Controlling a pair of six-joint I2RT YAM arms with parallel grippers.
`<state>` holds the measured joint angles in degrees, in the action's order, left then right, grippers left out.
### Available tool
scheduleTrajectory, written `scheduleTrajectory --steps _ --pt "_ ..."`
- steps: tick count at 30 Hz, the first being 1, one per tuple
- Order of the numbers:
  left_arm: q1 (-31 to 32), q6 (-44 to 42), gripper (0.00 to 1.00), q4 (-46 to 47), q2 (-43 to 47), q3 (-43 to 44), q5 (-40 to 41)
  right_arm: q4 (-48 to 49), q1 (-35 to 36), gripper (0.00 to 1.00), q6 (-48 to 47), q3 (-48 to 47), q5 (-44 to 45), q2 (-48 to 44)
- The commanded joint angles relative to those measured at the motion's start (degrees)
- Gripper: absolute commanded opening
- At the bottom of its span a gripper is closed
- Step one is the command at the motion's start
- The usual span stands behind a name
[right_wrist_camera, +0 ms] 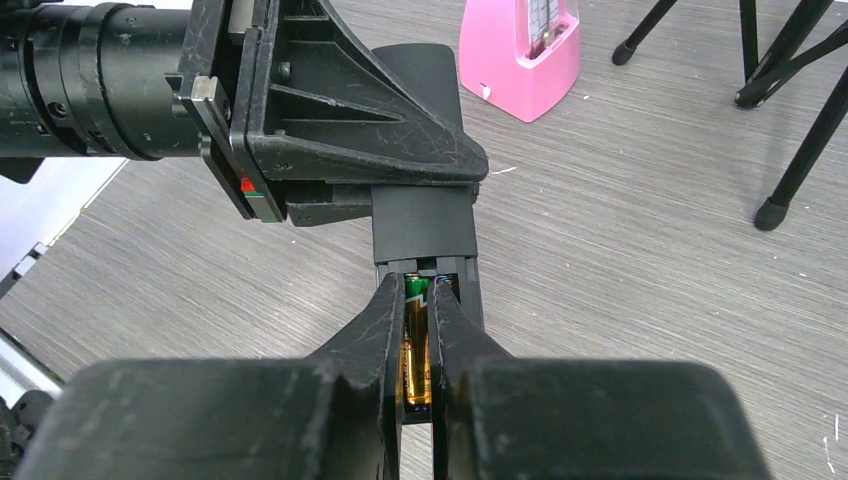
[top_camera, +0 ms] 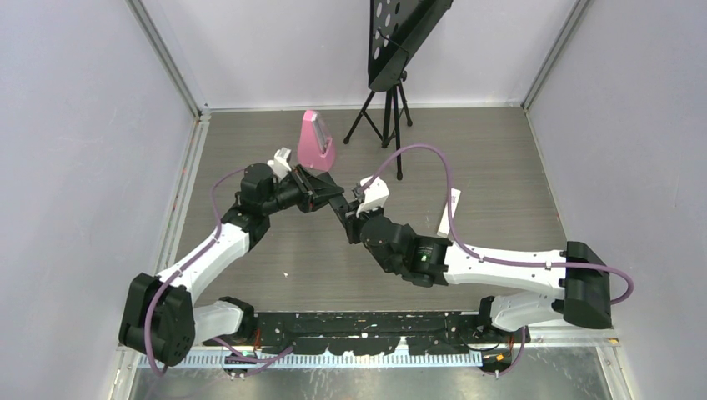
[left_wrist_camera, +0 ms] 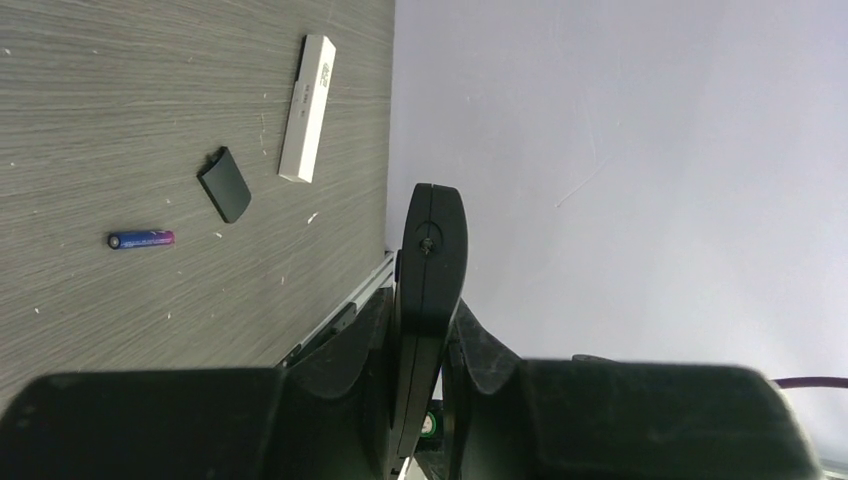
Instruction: Load the batteries into the remote control
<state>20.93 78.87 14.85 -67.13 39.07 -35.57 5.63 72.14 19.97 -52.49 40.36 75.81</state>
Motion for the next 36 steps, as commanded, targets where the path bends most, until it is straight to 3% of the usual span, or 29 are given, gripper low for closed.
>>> scheduleTrajectory --steps 1,8,17,27,31,34,36 --pt "0.08 12.50 0.00 20.23 2.36 4.86 -2.66 -15.74 2.57 0.12 -0.02 4.61 -9.50 5.51" --pt "0.08 10.18 0.00 23.18 2.13 4.31 -7.55 -14.02 1.47 0.16 5.15 3.42 -16.96 1.83" --pt "0.11 5.23 0.00 18.47 4.27 4.30 -8.82 -18.36 -1.06 0.26 11.11 -0.59 -22.05 1.97" --pt "0.15 3.24 0.00 17.05 5.08 2.36 -10.15 -23.09 -3.36 0.35 15.41 -3.92 -16.83 0.49" --pt "0.14 2.73 0.00 16.63 5.12 2.00 -10.33 -23.08 -3.58 0.44 16.23 -4.11 -14.86 -0.84" --pt "0.10 2.62 0.00 15.68 5.24 1.74 -10.24 -23.46 -3.94 0.45 16.42 -4.05 -12.78 -1.08" --pt "0.08 2.60 0.00 13.94 5.33 1.87 -9.97 -24.04 -4.23 0.39 16.34 -4.02 -12.08 -0.78"
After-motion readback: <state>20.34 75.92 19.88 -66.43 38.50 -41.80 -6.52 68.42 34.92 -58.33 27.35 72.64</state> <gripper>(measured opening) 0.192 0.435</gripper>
